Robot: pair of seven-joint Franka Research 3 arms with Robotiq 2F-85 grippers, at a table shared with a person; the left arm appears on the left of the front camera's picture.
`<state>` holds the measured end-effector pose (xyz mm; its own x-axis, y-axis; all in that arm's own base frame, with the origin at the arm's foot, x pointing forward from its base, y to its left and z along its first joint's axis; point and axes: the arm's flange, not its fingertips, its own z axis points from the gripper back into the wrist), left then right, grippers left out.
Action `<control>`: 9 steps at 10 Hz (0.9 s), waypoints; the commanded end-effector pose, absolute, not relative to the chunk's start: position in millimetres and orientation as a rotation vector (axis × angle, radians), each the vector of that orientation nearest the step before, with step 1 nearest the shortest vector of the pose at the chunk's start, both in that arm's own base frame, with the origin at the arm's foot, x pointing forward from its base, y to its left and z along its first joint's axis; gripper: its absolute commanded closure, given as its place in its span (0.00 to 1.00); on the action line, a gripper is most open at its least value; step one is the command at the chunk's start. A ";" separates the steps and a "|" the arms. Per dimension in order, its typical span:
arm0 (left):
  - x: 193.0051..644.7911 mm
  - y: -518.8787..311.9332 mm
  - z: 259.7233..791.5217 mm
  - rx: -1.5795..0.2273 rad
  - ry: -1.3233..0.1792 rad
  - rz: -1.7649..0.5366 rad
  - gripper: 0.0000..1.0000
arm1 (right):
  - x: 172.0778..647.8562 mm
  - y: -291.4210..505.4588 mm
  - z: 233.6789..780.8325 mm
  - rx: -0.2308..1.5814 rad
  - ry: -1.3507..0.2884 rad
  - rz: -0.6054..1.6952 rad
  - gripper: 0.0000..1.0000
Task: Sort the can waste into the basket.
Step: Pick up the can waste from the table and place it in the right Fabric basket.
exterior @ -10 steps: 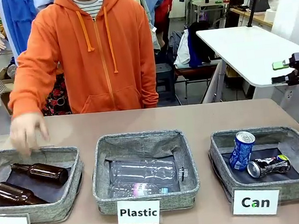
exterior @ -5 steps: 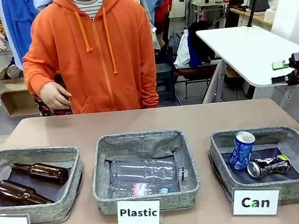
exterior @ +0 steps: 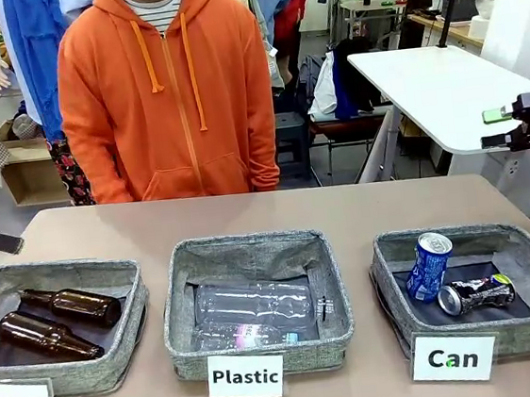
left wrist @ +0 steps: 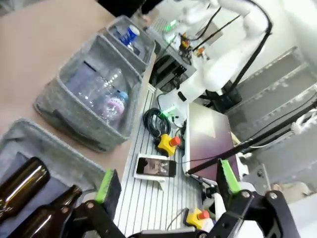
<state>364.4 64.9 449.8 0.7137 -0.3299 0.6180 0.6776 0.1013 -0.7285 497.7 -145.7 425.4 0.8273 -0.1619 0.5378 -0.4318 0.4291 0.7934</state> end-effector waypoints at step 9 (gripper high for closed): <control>366.2 81.6 466.1 -1.282 -0.370 -0.760 0.00 | 494.7 -143.4 427.1 1.117 -0.607 0.181 0.00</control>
<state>365.8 81.5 463.8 0.7054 -0.3078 0.6385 0.6919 0.1034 -0.7145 497.7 -145.7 425.4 0.8274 -0.1619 0.5379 -0.4318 0.4291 0.7934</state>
